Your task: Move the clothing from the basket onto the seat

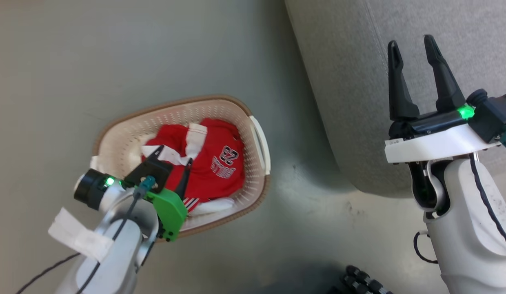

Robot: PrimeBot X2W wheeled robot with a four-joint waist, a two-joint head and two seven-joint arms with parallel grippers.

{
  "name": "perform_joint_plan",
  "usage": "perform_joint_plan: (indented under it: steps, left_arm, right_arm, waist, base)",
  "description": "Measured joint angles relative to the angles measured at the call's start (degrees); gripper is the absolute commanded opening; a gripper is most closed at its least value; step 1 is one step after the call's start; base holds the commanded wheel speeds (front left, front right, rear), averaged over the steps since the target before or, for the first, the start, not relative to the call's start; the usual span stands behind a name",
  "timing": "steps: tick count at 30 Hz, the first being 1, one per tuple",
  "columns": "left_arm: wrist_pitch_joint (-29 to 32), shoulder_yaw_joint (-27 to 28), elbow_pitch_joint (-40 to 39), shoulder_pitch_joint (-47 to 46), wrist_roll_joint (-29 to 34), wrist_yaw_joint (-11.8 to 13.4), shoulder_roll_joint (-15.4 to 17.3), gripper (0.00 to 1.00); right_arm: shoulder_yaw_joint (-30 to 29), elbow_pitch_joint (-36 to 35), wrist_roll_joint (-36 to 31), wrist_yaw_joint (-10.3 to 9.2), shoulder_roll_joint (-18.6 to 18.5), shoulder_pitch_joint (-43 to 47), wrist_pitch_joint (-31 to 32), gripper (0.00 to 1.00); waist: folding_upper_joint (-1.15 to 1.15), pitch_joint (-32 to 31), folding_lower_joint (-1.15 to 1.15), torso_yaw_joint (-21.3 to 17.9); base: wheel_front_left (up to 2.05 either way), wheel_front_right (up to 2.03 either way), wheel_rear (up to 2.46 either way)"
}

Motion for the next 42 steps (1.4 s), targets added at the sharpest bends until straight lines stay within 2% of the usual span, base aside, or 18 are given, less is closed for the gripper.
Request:
perform_joint_plan:
  steps: [13, 18, 27, 42]
  left_arm:
    - [4.36, 0.32, 11.78, -7.87, 1.38, 0.01, 0.29, 1.0]
    - [5.55, -0.38, 15.1, -9.65, 3.47, 0.01, 0.77, 1.0]
    - [7.89, -4.85, 20.45, -13.0, 7.45, -0.86, 1.56, 1.0]
    - [13.08, -6.53, 29.44, -16.81, 7.73, -2.34, 0.75, 1.0]
  right_arm:
    - [-1.37, -0.85, -0.01, 0.78, 1.19, -1.77, -0.15, 1.0]
    - [-1.37, -0.92, -0.01, 1.3, 1.58, -2.63, -0.16, 1.0]
    - [-0.68, -0.83, 0.0, 2.04, 2.02, -2.99, -0.16, 1.0]
    - [-1.16, -0.89, 1.11, 2.8, 2.69, -3.62, -0.16, 1.0]
  waist:
    - [0.0, 8.6, 0.0, -4.68]
    - [0.0, 10.42, 0.0, -5.35]
    - [0.0, 12.76, 0.0, -6.31]
    - [0.0, 15.82, 0.0, -7.98]
  base:
    - [0.0, 0.0, 0.0]
    - [0.0, 0.0, 0.0]
    - [0.0, 0.0, 0.0]
    - [0.0, 0.0, 0.0]
